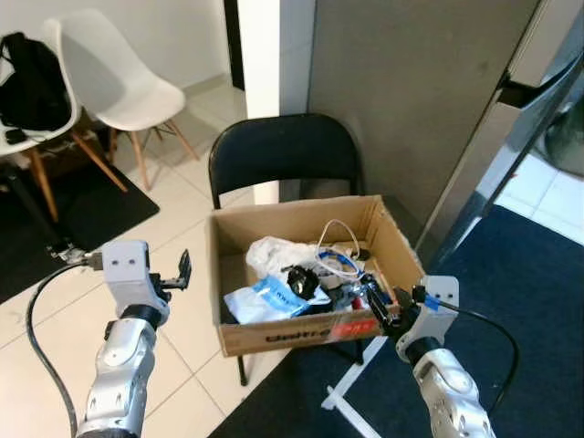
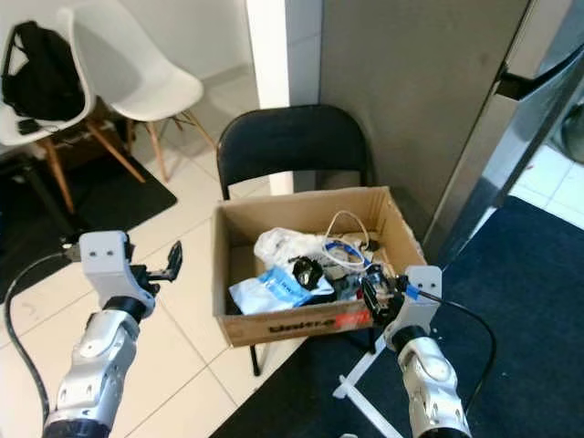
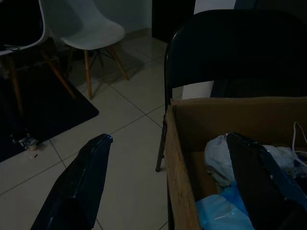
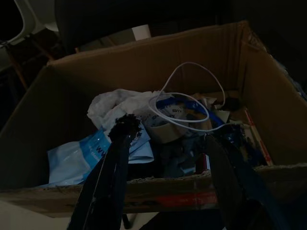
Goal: Picking trash to rubbish bin
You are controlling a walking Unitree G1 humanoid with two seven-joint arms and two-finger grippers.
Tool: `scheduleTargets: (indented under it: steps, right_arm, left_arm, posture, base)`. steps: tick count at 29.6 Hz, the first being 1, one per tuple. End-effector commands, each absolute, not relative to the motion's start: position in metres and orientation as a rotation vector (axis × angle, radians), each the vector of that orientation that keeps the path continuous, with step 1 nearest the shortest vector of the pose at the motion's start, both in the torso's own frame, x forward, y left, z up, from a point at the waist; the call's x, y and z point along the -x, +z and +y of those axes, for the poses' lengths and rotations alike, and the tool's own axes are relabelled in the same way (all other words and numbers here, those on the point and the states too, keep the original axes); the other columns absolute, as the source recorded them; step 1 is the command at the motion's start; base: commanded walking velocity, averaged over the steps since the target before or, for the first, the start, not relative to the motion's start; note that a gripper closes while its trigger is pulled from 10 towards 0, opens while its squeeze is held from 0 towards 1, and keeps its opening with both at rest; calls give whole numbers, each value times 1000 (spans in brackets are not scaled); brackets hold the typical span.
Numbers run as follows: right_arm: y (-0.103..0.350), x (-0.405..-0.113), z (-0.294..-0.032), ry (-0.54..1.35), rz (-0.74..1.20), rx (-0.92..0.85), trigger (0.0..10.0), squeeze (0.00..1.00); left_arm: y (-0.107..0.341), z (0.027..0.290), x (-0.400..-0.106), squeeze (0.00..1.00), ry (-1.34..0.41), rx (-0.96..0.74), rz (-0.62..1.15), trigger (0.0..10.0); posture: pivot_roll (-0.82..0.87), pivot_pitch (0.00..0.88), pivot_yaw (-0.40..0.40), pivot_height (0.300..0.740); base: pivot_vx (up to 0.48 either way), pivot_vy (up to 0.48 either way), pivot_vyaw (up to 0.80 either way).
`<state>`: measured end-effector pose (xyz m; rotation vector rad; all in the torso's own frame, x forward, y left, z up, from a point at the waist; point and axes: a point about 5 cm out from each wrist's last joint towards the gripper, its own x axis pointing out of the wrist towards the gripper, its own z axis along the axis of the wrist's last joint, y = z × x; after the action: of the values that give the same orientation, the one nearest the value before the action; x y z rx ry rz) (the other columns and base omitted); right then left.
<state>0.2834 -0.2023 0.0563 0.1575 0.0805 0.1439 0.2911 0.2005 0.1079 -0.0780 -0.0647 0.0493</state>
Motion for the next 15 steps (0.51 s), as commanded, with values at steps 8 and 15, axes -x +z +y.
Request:
scheduleTargets:
  steps: [8,15]
  right_arm:
    - [55,-281,-205,133,97,-154,10000,0]
    - [50,-279,-207,116,125,-165,10000,0]
  left_arm:
    - [104,197,-288,0,42,80,-53,10000]
    - [104,194,-289,0,34,75,-51,10000]
  posture:
    - [39,127,32,740]
    - [40,126,31,740]
  base:
    - [0,0,0]
    - [0,0,-393]
